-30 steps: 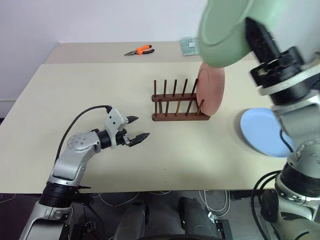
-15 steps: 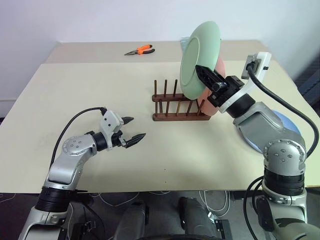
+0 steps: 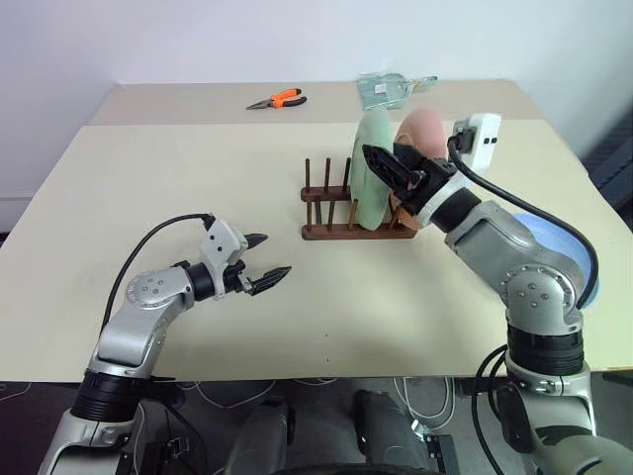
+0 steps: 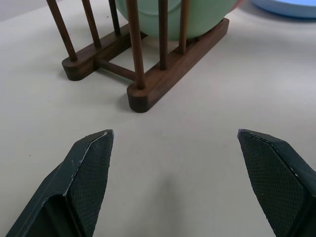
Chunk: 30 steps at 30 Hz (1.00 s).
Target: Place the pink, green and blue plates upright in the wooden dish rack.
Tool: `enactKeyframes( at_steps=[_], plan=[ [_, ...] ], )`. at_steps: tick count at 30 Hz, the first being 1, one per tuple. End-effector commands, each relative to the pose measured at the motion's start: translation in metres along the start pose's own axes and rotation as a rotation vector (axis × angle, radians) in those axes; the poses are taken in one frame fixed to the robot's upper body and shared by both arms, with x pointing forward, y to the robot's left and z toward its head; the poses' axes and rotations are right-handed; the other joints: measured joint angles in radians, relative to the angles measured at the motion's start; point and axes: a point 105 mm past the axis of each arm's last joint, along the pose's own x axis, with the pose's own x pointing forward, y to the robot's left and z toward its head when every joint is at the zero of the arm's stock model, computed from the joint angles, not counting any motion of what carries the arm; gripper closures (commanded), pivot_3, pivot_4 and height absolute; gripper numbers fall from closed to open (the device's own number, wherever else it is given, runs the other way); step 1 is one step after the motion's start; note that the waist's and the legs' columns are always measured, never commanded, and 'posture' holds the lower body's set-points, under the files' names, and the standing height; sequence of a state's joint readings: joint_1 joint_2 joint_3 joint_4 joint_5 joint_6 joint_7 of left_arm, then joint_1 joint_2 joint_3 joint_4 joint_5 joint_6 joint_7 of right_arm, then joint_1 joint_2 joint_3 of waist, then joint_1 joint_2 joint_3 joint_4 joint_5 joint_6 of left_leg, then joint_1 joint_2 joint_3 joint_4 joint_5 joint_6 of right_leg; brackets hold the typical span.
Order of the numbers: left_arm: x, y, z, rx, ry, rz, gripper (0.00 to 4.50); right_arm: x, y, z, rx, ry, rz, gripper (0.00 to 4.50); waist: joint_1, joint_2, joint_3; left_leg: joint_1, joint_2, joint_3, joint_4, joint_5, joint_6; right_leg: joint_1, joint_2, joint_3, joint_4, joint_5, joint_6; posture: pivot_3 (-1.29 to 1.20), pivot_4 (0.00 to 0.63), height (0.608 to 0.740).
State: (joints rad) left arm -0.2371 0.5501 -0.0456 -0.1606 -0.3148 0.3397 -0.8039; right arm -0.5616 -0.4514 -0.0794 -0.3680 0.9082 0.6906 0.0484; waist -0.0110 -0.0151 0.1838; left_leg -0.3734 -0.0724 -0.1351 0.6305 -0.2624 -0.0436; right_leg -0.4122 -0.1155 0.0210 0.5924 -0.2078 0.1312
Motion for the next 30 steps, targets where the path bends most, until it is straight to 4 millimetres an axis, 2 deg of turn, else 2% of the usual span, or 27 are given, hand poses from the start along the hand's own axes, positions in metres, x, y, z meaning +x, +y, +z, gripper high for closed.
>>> enactKeyframes(
  at_steps=[1,3,6,7,8,10,11,13,14,15,17,20,22,25,30],
  plan=[
    [0.000,-0.003,0.010,0.029,-0.027,-0.012,0.35,-0.013,0.009,0.048,-0.274,-0.138,0.057,0.95,0.003,0.000,0.000,0.000,0.000,0.000,0.000,0.000,0.000,0.000,0.000,0.000,0.000,0.000,0.000,0.00,0.150,0.740],
    [0.001,-0.004,0.010,0.028,-0.024,-0.023,0.35,-0.024,0.000,0.070,-0.313,-0.173,0.059,0.95,0.001,0.000,0.000,-0.001,0.000,0.000,0.000,0.000,0.000,0.000,0.000,0.000,-0.001,0.001,0.002,0.00,0.150,0.740],
    [0.004,-0.007,0.010,0.034,-0.023,-0.044,0.35,-0.049,-0.029,0.101,-0.377,-0.210,-0.031,0.05,0.003,0.000,0.000,0.000,0.000,0.000,0.000,0.000,0.000,0.001,0.000,-0.001,-0.002,0.001,0.002,0.00,0.150,0.740],
    [0.005,-0.008,0.010,0.035,-0.024,-0.053,0.35,-0.057,-0.040,0.104,-0.407,-0.194,-0.076,0.02,0.003,-0.001,0.000,-0.001,0.000,0.000,0.000,0.000,0.000,0.001,0.000,-0.001,-0.002,0.000,0.000,0.00,0.150,0.740],
    [0.007,-0.010,0.010,0.032,-0.027,-0.063,0.35,-0.068,-0.056,0.102,-0.446,-0.148,-0.141,0.02,0.004,-0.001,0.000,-0.001,0.000,0.000,0.000,0.000,0.000,0.001,-0.001,-0.001,-0.002,-0.001,0.000,0.00,0.150,0.740],
    [0.009,-0.011,0.010,0.027,-0.029,-0.076,0.35,-0.081,-0.075,0.094,-0.492,-0.072,-0.219,0.02,0.007,-0.003,-0.002,0.000,0.000,-0.001,0.000,0.000,0.001,0.003,-0.001,-0.002,-0.004,-0.001,0.000,0.00,0.150,0.740],
    [0.010,-0.013,0.010,0.027,-0.028,-0.088,0.35,-0.089,-0.083,0.077,-0.527,0.023,-0.240,0.02,0.006,-0.003,-0.002,0.000,0.000,0.000,0.000,0.000,0.001,0.003,0.000,-0.002,-0.005,-0.001,-0.001,0.00,0.150,0.740],
    [0.014,-0.018,0.009,0.029,-0.023,-0.117,0.35,-0.109,-0.092,0.027,-0.595,0.279,-0.231,0.02,0.010,-0.003,-0.002,-0.001,0.000,0.001,0.000,-0.001,0.001,0.003,-0.001,-0.001,-0.006,-0.001,-0.001,0.00,0.150,0.740],
    [0.017,-0.022,0.009,0.032,-0.021,-0.142,0.35,-0.119,-0.092,-0.001,-0.575,0.382,-0.222,0.02,0.012,-0.003,-0.002,0.000,0.000,0.001,0.000,-0.001,0.001,0.004,-0.001,-0.002,-0.007,-0.001,-0.001,0.00,0.150,0.740],
    [0.018,-0.026,0.008,0.036,-0.019,-0.166,0.35,-0.127,-0.091,-0.021,-0.552,0.441,-0.223,0.02,0.016,-0.004,-0.002,-0.001,0.000,0.001,0.000,-0.001,0.001,0.003,-0.001,-0.001,-0.007,-0.001,-0.001,0.00,0.150,0.740],
    [0.019,-0.034,0.008,0.054,-0.014,-0.215,0.35,-0.136,-0.092,-0.046,-0.529,0.509,-0.253,0.02,0.011,-0.001,-0.001,0.000,0.001,0.002,0.000,-0.001,0.002,0.003,-0.001,-0.001,-0.007,-0.001,-0.001,0.00,0.150,0.740],
    [0.019,-0.045,0.009,0.074,-0.013,-0.281,0.35,-0.147,-0.100,-0.068,-0.530,0.590,-0.324,0.02,0.001,0.001,-0.001,0.000,0.001,0.005,0.001,-0.001,0.002,0.003,-0.001,0.002,-0.006,-0.001,0.001,0.00,0.150,0.740],
    [0.022,-0.056,0.018,0.062,-0.052,-0.332,0.35,-0.160,-0.113,-0.089,-0.566,0.694,-0.389,0.02,0.003,0.000,-0.001,0.000,0.001,0.004,0.001,-0.001,0.002,0.003,-0.001,0.001,-0.006,-0.002,0.001,0.00,0.150,0.740],
    [0.027,-0.068,0.027,0.072,-0.080,-0.368,0.35,-0.173,-0.130,-0.099,-0.688,0.783,-0.460,0.87,0.009,-0.001,-0.001,-0.001,0.001,0.003,0.001,-0.001,0.002,0.003,-0.001,0.000,-0.008,-0.002,0.001,0.00,0.150,0.740],
    [0.030,-0.075,0.026,0.072,-0.078,-0.383,0.35,-0.173,-0.139,-0.096,-0.772,0.802,-0.492,3.34,0.022,-0.001,-0.001,-0.001,0.000,0.003,0.001,-0.001,0.002,0.004,-0.002,0.000,-0.008,-0.002,0.001,0.00,0.150,0.740]
  ],
)
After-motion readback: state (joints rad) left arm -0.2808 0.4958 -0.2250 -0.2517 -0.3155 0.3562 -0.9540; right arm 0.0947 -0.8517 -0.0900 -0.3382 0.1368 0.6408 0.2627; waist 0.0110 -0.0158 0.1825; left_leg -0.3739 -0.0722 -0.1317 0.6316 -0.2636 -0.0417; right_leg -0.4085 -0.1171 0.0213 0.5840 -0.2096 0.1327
